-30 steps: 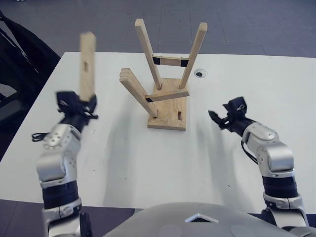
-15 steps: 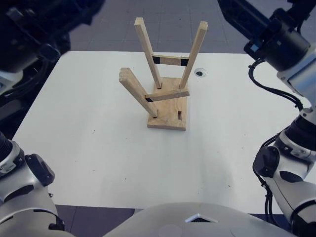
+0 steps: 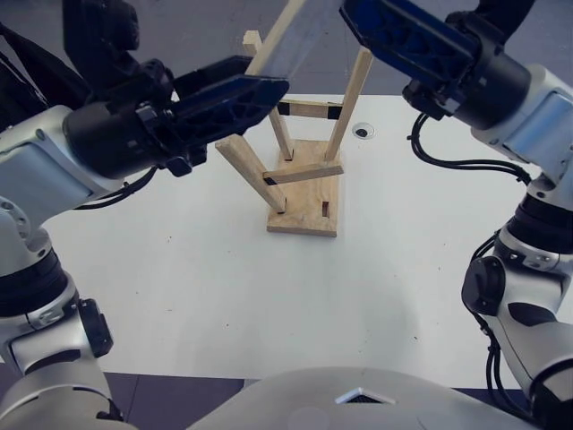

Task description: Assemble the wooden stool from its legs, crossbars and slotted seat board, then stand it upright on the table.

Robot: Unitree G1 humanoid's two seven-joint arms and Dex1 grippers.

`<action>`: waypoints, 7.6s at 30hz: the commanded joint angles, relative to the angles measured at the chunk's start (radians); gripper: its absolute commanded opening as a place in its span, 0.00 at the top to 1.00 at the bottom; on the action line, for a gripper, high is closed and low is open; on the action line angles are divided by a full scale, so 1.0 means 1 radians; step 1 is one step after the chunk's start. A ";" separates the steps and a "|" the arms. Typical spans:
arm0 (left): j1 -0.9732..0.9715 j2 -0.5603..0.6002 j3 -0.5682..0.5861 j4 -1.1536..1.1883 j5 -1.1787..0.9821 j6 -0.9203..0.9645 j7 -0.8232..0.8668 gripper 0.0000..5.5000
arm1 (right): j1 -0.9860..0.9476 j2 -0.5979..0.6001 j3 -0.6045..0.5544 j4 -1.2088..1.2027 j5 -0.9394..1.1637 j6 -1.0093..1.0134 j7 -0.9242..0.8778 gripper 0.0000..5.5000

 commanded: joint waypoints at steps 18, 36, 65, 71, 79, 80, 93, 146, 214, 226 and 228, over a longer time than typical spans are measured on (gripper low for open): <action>0.083 0.024 -0.027 -0.053 -0.023 -0.034 -0.013 0.62 | 0.028 -0.078 0.090 -0.069 0.050 -0.053 0.081 0.56; 0.116 0.075 -0.030 -0.047 0.018 -0.064 -0.094 0.56 | 0.028 -0.071 0.068 -0.022 0.183 -0.090 -0.027 0.63; 0.449 0.011 -0.432 0.240 1.241 -0.444 -0.246 0.38 | 0.292 -0.432 0.328 0.132 -0.631 -0.490 0.535 0.63; 0.402 -0.093 -0.507 0.279 1.344 -0.454 -0.233 0.38 | 0.266 -0.289 0.433 0.286 -0.802 -0.655 0.605 0.63; 0.377 -0.149 -0.486 0.299 1.371 -0.433 -0.230 0.38 | 0.233 -0.180 0.470 0.513 -0.956 -0.847 0.697 0.63; 0.377 -0.151 -0.485 0.298 1.372 -0.431 -0.230 0.38 | 0.230 -0.172 0.472 0.528 -0.967 -0.860 0.705 0.63; 0.396 -0.166 -0.466 0.280 1.377 -0.404 -0.239 0.38 | 0.229 -0.132 0.534 0.665 -1.124 -1.023 0.798 0.63; -0.096 -0.298 -0.720 0.029 1.551 -0.340 0.030 0.67 | 0.362 -0.156 0.577 0.632 -1.205 -1.064 0.658 0.63; 0.192 -0.403 0.055 0.363 1.406 -0.717 -0.019 0.80 | 0.428 -0.195 0.584 0.457 -1.218 -0.943 0.636 0.63; 0.170 -0.392 -0.068 0.660 1.293 -0.547 -0.133 0.80 | 0.431 -0.200 0.588 0.451 -1.223 -0.942 0.638 0.63; 0.136 -0.413 -0.103 0.694 1.328 -0.555 -0.098 0.80 | 0.427 -0.198 0.590 0.454 -1.224 -0.942 0.639 0.63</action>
